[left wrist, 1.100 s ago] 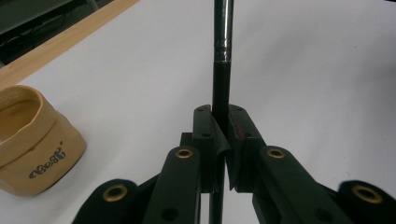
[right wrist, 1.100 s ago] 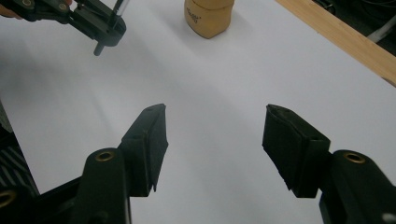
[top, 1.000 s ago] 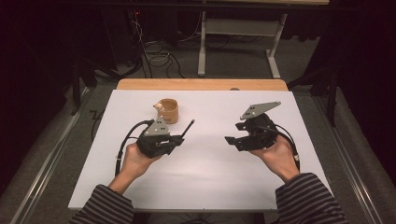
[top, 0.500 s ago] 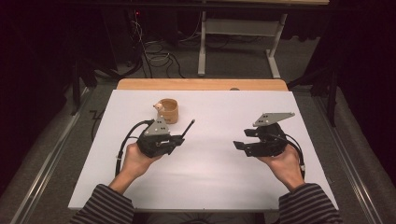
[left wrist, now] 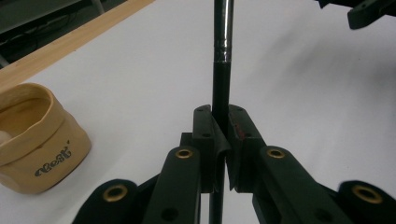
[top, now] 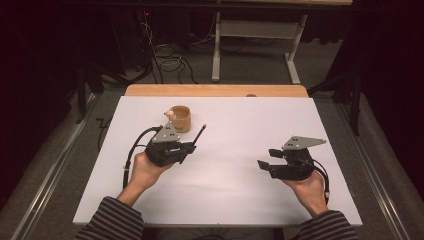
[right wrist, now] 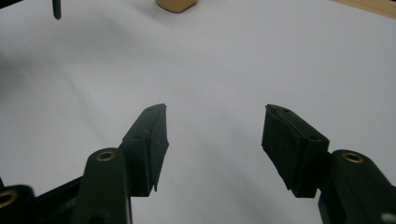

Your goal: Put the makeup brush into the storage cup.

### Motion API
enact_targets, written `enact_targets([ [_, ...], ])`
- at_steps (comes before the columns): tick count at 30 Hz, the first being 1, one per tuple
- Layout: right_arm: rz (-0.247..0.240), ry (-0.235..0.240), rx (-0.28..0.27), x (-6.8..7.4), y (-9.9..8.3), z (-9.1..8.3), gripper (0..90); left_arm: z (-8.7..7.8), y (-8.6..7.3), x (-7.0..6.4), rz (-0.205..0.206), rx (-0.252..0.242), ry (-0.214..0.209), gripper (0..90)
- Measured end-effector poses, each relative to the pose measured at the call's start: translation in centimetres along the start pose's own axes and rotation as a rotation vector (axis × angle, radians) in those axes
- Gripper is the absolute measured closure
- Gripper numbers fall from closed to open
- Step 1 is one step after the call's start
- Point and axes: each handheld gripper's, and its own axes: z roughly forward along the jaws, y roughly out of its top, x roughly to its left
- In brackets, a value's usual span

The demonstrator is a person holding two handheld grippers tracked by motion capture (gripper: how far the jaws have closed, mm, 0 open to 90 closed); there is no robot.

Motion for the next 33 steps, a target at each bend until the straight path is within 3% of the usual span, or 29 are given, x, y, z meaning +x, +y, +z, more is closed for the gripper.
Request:
enact_targets([
  [4, 0.037, -0.003, -0.040, -0.6, -1.1, -0.1, 42.3, -0.4, 0.0, 0.2, -0.028, -0.017, 0.003, 83.5],
  [18, 0.079, -0.011, -0.053, -1.4, -3.5, 1.0, 42.3, -1.1, 0.4, 1.1, -0.074, -0.059, 0.011, 83.5],
  [22, 0.090, -0.008, -0.048, -1.6, -3.9, 1.3, 42.3, -1.1, 0.4, 1.4, -0.080, -0.065, 0.022, 83.5],
  [26, 0.090, 0.009, -0.031, -1.5, -4.1, 1.8, 42.4, -1.3, 0.5, 1.8, -0.118, -0.057, 0.034, 83.5],
  [33, 0.074, 0.035, -0.010, -0.9, -4.1, 2.4, 42.7, -1.7, 1.0, 2.3, -0.111, -0.053, 0.060, 83.5],
])
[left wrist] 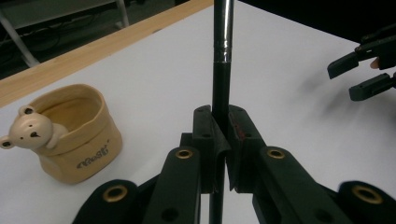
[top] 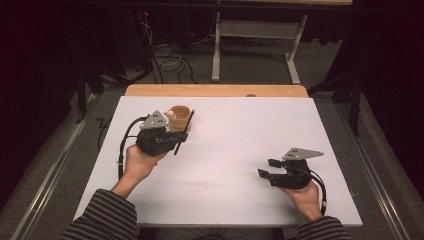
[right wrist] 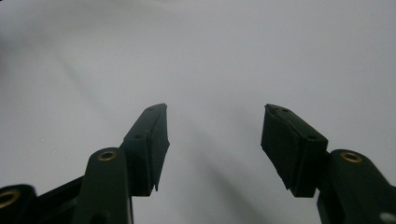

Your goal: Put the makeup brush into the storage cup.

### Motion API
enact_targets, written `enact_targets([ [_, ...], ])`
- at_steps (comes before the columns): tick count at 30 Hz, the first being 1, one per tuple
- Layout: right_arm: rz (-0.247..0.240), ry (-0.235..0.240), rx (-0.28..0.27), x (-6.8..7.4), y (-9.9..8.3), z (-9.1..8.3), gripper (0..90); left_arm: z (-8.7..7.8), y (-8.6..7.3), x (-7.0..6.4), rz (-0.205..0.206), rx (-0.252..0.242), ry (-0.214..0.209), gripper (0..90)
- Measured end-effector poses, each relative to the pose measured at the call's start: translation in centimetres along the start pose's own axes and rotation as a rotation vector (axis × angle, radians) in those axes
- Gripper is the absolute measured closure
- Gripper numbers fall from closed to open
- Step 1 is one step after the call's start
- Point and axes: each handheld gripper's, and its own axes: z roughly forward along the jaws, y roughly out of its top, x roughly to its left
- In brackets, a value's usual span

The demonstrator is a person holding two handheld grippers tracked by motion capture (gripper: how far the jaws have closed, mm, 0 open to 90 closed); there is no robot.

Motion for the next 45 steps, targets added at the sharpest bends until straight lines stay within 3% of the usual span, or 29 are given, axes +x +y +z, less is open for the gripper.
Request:
enact_targets([
  [5, 0.004, 0.003, -0.001, 0.0, -0.1, 0.1, 42.5, -0.4, 0.4, 0.7, -0.007, -0.015, 0.015, 83.4],
  [11, 0.021, 0.007, -0.016, -0.2, -0.1, -0.1, 42.1, -0.9, 1.3, 2.3, -0.032, -0.029, 0.038, 83.4],
  [16, 0.027, 0.006, -0.035, -0.4, -0.2, -0.4, 41.9, -0.9, 1.7, 3.0, -0.042, -0.043, 0.036, 83.4],
  [45, 0.039, 0.021, -0.016, -0.4, -0.4, -0.3, 42.0, 1.1, 3.6, 6.2, -0.074, -0.062, 0.058, 83.4],
])
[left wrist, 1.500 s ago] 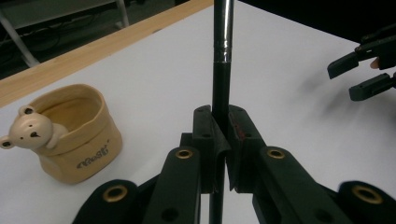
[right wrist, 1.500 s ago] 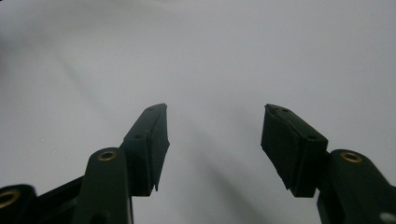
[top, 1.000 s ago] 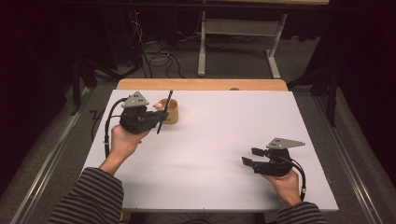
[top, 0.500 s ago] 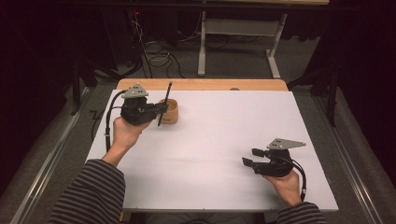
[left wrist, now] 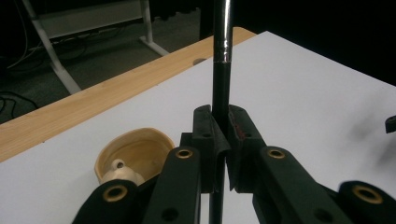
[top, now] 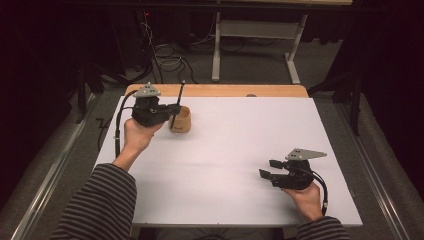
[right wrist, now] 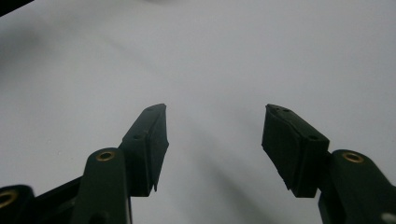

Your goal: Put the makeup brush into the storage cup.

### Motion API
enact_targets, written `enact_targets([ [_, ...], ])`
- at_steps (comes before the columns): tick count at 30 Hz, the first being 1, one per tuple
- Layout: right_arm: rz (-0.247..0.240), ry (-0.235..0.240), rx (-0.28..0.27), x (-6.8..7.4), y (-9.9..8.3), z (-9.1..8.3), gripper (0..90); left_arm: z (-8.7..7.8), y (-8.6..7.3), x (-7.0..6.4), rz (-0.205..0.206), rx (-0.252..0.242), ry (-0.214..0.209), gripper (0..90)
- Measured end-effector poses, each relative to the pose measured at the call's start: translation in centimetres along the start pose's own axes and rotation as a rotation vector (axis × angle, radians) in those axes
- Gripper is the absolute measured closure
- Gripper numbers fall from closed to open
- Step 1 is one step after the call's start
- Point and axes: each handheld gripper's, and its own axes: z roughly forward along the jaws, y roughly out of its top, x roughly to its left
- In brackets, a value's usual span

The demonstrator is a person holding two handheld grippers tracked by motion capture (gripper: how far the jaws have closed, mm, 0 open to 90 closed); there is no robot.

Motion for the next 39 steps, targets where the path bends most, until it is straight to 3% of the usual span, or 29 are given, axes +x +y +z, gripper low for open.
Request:
enact_targets([
  [10, -0.005, 0.000, 0.006, 0.1, 0.0, 0.1, 41.9, 0.0, 0.1, 1.0, -0.026, -0.006, 0.019, 83.4],
  [20, -0.007, -0.004, 0.013, 0.0, -0.1, 0.1, 41.9, 0.4, 0.8, 0.8, 0.013, 0.014, 0.045, 83.4],
  [27, -0.009, -0.002, 0.014, 0.1, -0.1, 0.1, 41.9, 0.8, 1.0, 1.2, -0.013, 0.020, 0.041, 83.4],
  [39, -0.009, 0.001, 0.019, 0.1, -0.1, 0.2, 41.9, 1.5, 1.5, 1.1, 0.000, 0.031, 0.040, 83.4],
])
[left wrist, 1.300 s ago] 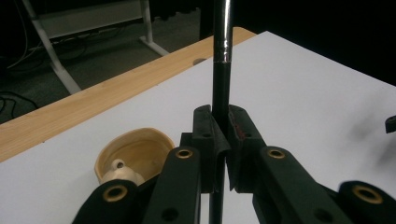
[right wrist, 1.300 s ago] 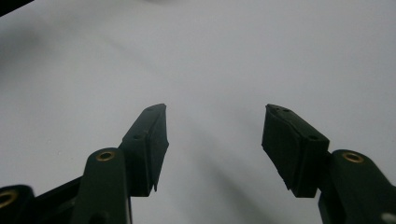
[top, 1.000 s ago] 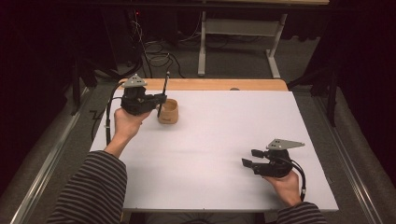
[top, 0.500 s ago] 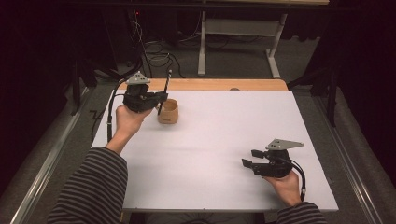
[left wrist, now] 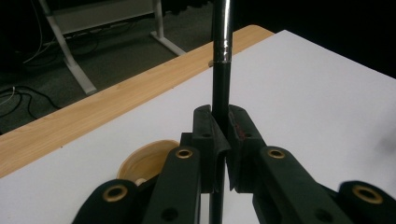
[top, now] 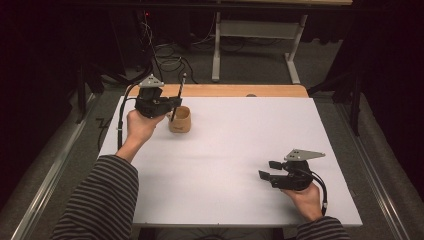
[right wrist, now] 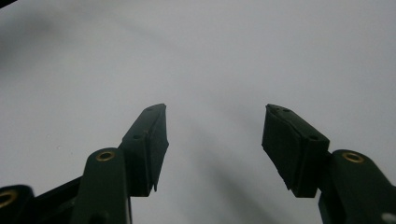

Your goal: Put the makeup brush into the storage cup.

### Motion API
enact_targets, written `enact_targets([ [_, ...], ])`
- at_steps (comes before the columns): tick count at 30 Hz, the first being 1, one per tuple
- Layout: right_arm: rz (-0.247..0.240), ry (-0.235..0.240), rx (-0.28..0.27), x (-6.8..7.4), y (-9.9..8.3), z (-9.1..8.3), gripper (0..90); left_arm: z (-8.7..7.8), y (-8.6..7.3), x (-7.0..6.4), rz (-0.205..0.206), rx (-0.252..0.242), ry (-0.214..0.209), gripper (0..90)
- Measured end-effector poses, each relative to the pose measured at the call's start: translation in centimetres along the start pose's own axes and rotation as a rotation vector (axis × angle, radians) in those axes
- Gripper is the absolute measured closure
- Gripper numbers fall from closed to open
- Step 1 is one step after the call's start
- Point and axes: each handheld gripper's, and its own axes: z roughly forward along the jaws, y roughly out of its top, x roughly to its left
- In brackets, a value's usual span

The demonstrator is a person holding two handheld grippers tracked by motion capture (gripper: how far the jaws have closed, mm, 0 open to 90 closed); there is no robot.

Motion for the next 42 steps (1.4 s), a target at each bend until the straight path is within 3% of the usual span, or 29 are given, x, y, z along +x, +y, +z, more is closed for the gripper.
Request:
enact_targets([
  [25, -0.003, 0.006, 0.009, 0.0, 0.0, 0.1, 41.9, 0.9, 0.9, 0.7, -0.008, -0.007, 0.034, 83.3],
  [30, -0.002, 0.007, 0.012, 0.0, 0.0, 0.2, 41.9, 1.5, 1.1, 0.5, 0.004, -0.010, 0.044, 83.3],
  [42, 0.000, 0.009, 0.008, -0.1, 0.0, 0.1, 41.9, 3.2, 1.3, 0.7, -0.009, 0.006, 0.043, 83.3],
])
